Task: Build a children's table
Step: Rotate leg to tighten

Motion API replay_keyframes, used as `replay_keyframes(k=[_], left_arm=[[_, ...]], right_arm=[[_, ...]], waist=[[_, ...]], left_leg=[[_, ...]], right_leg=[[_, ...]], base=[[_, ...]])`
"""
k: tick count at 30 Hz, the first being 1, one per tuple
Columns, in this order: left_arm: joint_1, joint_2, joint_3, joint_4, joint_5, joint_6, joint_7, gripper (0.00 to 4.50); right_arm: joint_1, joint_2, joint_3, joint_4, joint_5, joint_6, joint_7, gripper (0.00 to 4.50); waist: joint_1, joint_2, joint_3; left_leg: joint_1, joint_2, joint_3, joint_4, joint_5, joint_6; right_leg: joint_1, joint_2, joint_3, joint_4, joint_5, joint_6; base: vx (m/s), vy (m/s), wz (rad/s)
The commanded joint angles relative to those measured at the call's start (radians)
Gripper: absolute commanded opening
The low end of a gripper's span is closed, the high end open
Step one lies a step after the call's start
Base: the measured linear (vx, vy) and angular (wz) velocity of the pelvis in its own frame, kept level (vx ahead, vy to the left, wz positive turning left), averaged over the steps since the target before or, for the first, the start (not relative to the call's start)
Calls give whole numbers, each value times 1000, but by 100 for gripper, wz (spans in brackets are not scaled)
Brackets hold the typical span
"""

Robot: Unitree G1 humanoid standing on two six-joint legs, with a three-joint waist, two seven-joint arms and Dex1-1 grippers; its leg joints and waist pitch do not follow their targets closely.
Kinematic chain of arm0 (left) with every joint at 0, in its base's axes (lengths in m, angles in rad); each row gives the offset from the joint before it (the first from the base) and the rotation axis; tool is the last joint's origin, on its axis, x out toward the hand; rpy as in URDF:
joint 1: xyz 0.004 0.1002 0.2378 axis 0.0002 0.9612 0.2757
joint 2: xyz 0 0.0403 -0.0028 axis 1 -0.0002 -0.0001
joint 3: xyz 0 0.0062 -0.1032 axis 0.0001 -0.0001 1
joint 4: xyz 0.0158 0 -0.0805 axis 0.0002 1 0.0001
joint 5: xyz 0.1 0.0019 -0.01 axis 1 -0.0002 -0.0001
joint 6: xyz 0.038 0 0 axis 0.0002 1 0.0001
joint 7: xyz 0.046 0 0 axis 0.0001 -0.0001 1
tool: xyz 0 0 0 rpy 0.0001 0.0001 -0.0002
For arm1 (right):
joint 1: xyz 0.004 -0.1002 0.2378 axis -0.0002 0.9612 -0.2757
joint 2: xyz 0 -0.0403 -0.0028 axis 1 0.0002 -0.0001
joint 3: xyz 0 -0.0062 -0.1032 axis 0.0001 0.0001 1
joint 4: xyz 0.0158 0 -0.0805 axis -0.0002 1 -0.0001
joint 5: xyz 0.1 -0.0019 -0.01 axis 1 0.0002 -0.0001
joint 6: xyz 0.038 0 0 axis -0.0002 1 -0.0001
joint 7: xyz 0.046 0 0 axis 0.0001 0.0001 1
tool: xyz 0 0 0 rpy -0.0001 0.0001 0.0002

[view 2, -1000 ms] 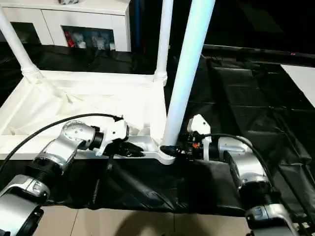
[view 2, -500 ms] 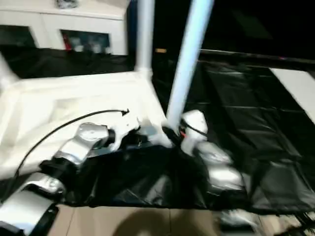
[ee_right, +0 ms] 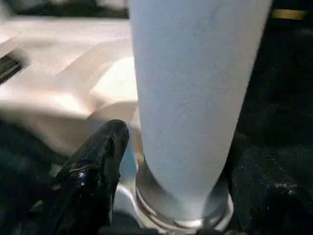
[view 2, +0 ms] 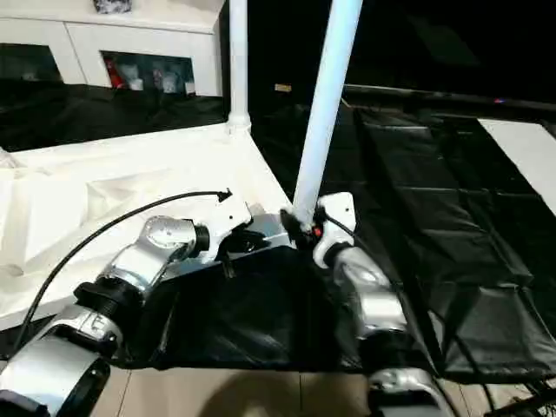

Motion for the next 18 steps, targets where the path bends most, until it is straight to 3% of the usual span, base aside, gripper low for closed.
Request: replay_keyframes(k=[1, 6, 9, 18], left_arm=[[22, -15, -33, -29, -46, -45, -84, 0], [29, 34, -34, -44, -62, -61, -176, 0], [30, 77, -40, -54, -70, -72, -257, 0], [28, 118, -50, -61, -74, -82, -342, 0]], right_arm=[[9, -8, 69, -17, 7, 21, 118, 312], [15, -105, 92, -51, 34, 32, 307, 312], [-1, -173, 104, -75, 68, 76, 443, 297], [-23, -239, 163, -90, 78, 163, 615, 227]], waist=[[6, -2, -46], [10, 0, -46], [18, 2, -45], [28, 1, -47]], left_leg=[[-20, 27, -1, -68, -85, 125], [-15, 31, 0, -66, -73, 152], [-13, 32, 0, -67, -85, 142], [-11, 34, 1, -66, -61, 129]], right_leg=[[60, -60, 59, -69, -101, -248], [60, -61, 59, -63, -58, -280], [60, -60, 59, -65, -81, -282], [60, -62, 59, -60, -63, -287]], base=[[0, 0, 0], [0, 0, 0], [0, 0, 0], [0, 0, 0]])
